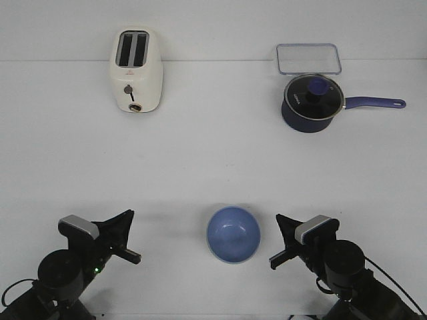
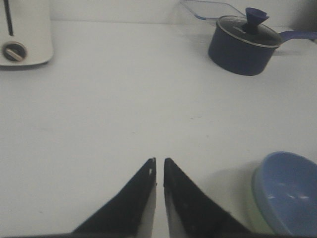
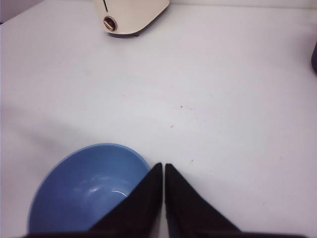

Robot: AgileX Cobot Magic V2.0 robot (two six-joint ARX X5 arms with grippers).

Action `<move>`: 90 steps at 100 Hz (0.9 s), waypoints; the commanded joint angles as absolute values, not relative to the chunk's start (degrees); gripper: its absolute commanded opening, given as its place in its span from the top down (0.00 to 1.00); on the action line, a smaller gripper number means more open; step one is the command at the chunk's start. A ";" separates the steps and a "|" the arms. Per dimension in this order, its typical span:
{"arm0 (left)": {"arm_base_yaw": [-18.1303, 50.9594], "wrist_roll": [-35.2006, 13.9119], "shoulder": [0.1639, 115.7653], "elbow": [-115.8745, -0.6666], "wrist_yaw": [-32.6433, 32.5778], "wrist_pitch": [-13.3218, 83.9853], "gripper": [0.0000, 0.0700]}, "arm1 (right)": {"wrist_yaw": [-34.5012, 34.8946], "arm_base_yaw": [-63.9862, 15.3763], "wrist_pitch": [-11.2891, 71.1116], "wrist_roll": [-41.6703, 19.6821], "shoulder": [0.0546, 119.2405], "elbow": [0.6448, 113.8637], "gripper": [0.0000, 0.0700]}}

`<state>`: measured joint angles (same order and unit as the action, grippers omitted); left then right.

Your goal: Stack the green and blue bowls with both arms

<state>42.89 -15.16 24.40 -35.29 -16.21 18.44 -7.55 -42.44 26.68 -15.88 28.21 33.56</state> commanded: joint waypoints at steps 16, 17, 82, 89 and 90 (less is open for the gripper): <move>22.96 1.41 16.69 -22.41 -12.88 5.19 0.98 | -7.55 -42.94 25.96 -15.53 28.45 33.85 0.99; 21.76 1.61 16.14 -21.45 -12.60 4.38 0.98 | -7.55 -42.94 25.96 -15.53 28.42 33.85 0.99; -1.21 1.96 0.16 -0.78 -1.50 -0.10 0.98 | -7.55 -42.94 25.74 -15.55 28.45 33.85 0.99; -1.21 1.96 0.16 -0.78 -1.50 -0.10 0.98 | -7.55 -42.94 25.76 -15.53 28.42 33.85 0.99; -1.21 1.96 0.16 -0.78 -1.50 -0.10 0.98 | -7.55 -42.94 25.76 -15.53 28.45 33.85 0.99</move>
<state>-1.17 1.02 0.25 -1.96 -1.56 0.45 -7.55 -42.44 26.48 -15.88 28.21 33.56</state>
